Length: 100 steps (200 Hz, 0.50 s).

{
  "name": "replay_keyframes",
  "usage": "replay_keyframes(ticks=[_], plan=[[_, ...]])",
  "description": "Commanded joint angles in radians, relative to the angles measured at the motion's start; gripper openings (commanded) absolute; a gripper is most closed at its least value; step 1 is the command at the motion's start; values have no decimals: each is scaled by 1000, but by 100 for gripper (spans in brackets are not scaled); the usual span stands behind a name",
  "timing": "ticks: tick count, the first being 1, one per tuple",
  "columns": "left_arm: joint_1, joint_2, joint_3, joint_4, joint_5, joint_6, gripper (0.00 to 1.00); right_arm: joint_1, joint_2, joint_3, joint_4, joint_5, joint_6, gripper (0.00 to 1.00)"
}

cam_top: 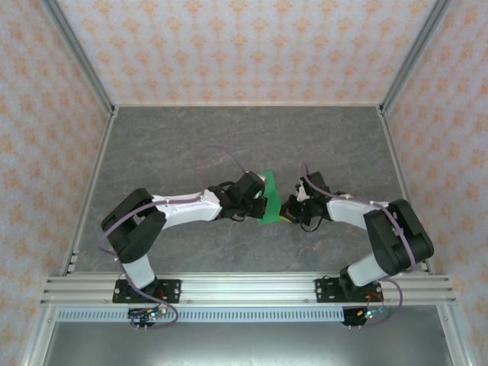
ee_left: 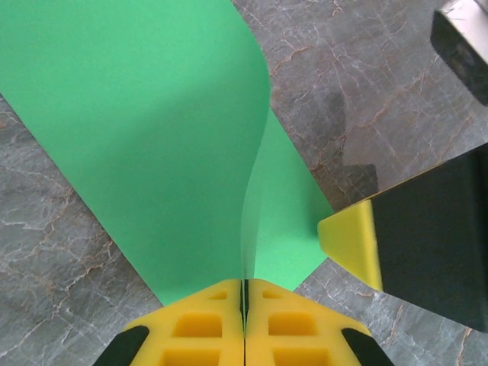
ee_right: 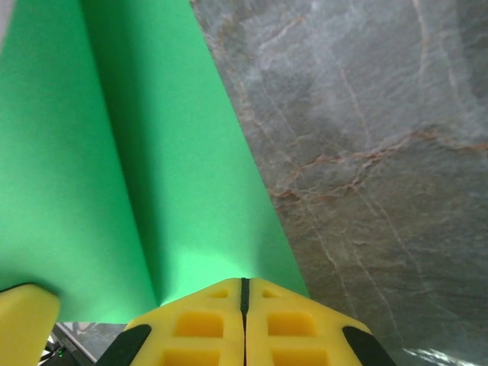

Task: Fold a paper plane with a square sheet of paper (fold left side to right side)
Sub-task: Fold the triangle a second time at the center of the table.

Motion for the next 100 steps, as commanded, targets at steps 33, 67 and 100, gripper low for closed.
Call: replay_keyframes(ticks=[33, 67, 100], plan=[[27, -11, -12, -15, -13, 29, 7, 8, 31, 47, -88, 87, -42, 8], [40, 7, -5, -18, -8, 54, 8, 8, 52, 52, -122, 90, -66, 8], [49, 29, 4, -16, 5, 63, 8, 8, 64, 50, -124, 84, -71, 8]])
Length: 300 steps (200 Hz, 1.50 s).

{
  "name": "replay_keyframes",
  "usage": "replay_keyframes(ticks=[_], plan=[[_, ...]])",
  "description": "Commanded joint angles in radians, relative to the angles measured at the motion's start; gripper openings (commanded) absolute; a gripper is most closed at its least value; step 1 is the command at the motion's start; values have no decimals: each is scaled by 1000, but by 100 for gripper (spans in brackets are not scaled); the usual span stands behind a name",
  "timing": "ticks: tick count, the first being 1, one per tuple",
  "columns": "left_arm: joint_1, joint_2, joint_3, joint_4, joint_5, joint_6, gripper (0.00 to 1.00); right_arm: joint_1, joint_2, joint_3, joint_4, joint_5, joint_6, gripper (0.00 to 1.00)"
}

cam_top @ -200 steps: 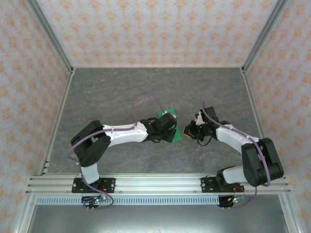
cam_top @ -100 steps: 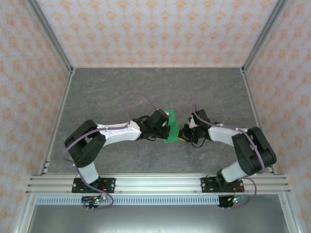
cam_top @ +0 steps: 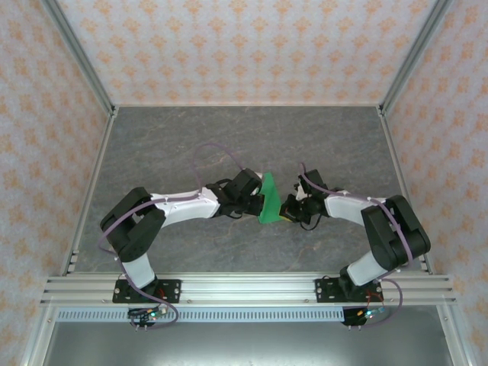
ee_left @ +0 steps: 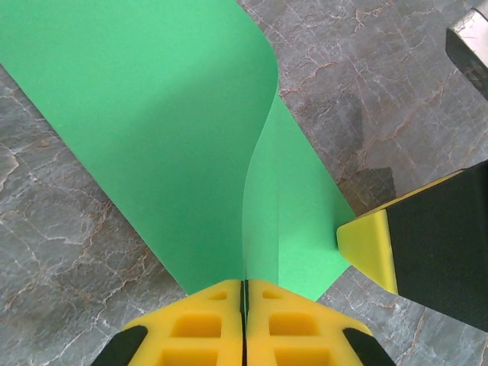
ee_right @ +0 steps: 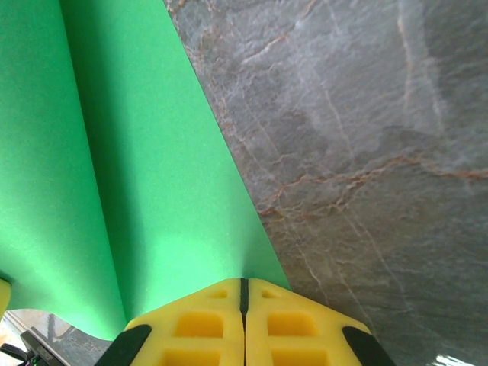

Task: Fold a paper plane with a square sheet of paper (fold left side to right side)
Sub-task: Fold the triangle a second time at the center of the table.

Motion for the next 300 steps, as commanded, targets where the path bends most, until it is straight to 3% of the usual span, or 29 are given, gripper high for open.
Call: replay_keyframes(ticks=[1, 300], plan=[[12, 30, 5, -15, 2, 29, 8, 4, 33, 4, -61, 49, -25, 8], [32, 139, 53, -13, 3, 32, 8, 13, 57, 2, -56, 26, -35, 8]])
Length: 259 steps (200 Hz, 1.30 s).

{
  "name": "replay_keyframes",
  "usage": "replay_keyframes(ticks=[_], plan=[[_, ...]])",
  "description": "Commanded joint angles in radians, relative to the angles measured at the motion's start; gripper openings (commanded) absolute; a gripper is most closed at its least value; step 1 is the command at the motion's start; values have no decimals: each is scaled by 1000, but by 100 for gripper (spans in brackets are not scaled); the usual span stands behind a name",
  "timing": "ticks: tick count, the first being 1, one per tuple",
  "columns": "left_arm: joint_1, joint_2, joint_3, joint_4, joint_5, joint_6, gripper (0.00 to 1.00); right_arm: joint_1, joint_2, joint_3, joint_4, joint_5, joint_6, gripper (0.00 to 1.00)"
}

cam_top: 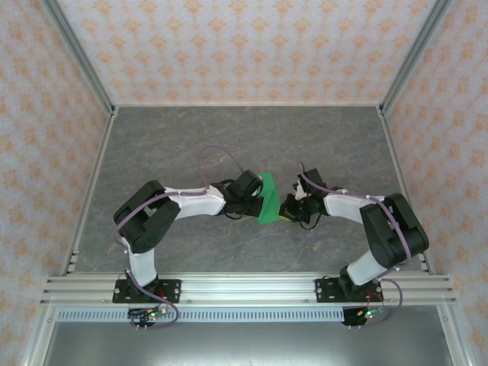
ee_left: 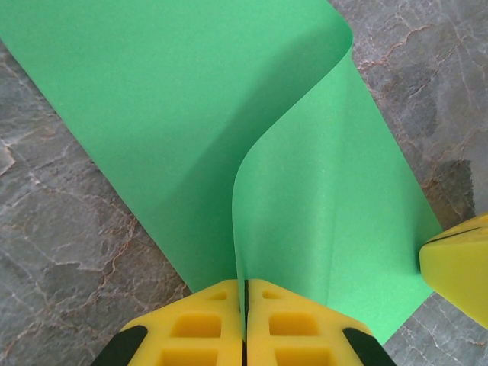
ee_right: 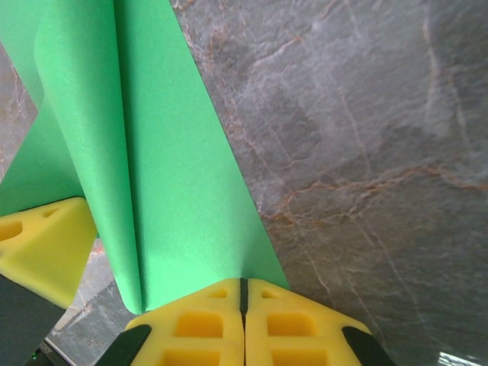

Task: Fold a paper plane with a square sheet of paper (fold left side to right side)
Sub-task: Fold the triangle a second time at the center of the table.

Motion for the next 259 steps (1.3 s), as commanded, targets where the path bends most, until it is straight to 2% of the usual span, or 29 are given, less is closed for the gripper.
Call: replay_keyframes(ticks=[1, 52, 114, 149, 213, 259], plan=[[9, 25, 30, -13, 0, 14, 8, 13, 38, -11, -48, 42, -16, 8], [8, 46, 49, -34, 18, 18, 8, 13, 25, -10, -32, 18, -5, 8], [8, 45, 49, -57, 22, 23, 7, 8, -62, 55, -25, -3, 25, 8], [8, 38, 38, -57, 17, 24, 7, 9, -52, 82, -23, 2, 32, 8], [8, 33, 30, -57, 18, 23, 6, 12, 25, 112, 187, -40, 168, 6], [8, 25, 25, -56, 6, 21, 4, 19, 95, 142, 223, -62, 180, 6]])
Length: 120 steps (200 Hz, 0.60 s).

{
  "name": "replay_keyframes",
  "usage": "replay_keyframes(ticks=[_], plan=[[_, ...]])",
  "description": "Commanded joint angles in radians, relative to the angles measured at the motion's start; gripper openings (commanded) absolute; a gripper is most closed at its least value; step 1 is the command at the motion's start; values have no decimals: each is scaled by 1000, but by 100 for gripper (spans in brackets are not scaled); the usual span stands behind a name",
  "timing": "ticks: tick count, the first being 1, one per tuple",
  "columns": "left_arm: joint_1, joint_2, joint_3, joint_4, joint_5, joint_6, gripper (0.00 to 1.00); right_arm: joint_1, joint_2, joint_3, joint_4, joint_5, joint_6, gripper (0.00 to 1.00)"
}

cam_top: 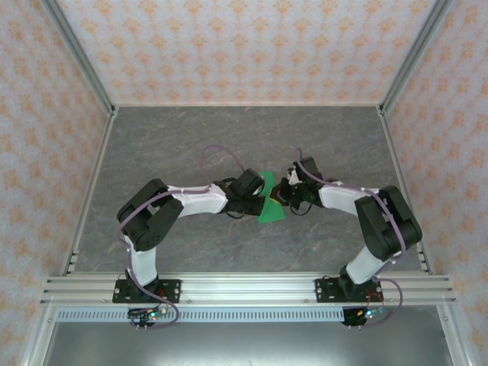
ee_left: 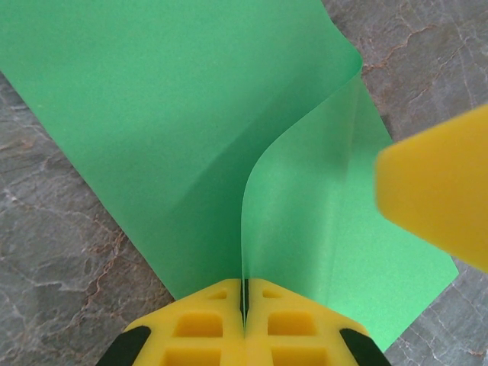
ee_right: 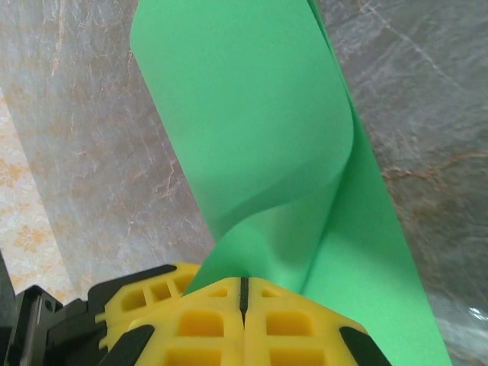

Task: Fold a paper plane with a square sheet of paper (fold left side to right side)
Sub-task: Fold the triangle a second time at the center of the table.

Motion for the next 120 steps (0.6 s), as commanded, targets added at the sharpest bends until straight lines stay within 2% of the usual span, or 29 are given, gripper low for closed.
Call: replay_keyframes(ticks=[1, 120], plan=[[3, -3, -8, -41, -16, 20, 4, 7, 19, 29, 51, -18, 22, 6], [3, -13, -16, -46, -28, 21, 2, 14, 68, 48, 62, -25, 19, 6]])
